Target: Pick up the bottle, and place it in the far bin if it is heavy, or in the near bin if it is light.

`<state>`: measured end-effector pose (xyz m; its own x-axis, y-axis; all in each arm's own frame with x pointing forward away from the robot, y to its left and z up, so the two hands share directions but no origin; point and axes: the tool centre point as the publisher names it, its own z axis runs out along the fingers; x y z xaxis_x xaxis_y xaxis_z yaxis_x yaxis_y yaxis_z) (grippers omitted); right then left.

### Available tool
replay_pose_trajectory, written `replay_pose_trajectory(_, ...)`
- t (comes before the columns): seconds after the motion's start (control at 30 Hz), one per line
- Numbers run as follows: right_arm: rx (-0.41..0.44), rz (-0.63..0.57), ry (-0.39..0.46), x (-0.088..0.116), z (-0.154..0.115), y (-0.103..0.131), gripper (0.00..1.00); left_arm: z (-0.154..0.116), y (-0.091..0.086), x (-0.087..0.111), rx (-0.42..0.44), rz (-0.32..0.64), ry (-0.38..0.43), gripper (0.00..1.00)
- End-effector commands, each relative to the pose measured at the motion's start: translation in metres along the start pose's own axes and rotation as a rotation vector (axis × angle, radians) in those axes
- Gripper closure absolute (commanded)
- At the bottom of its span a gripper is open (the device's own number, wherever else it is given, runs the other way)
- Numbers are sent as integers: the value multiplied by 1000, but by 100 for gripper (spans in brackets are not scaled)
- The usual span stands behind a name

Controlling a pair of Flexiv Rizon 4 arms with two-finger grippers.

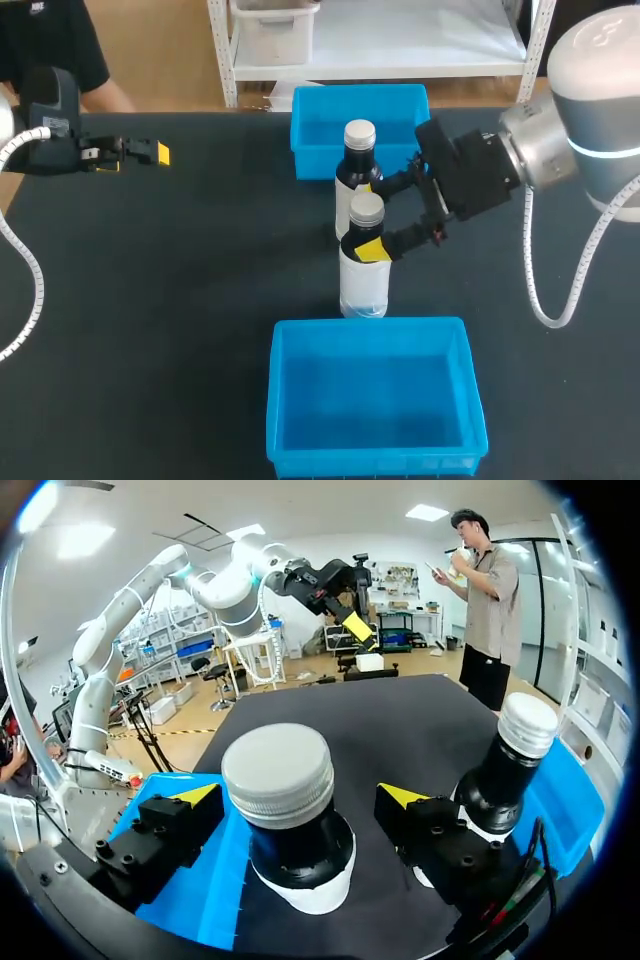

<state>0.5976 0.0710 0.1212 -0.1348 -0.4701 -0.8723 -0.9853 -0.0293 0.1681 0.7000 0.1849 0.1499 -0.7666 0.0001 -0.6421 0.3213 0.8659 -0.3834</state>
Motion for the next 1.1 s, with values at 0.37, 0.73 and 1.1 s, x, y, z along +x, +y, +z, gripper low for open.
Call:
replay_pose_trajectory(0.37, -2, -2, -14, 1, 4, -3, 18, 0, 0, 0, 0, 0, 0, 0)
replay_pose_trajectory(0.73, -8, -6, -18, 0, 6, -2, 41, 0, 0, 0, 0, 0, 0, 0)
replay_pose_trajectory(1.1, -13, -11, -22, -1, 6, 2, 57, 0, 0, 0, 0, 0, 0, 0)
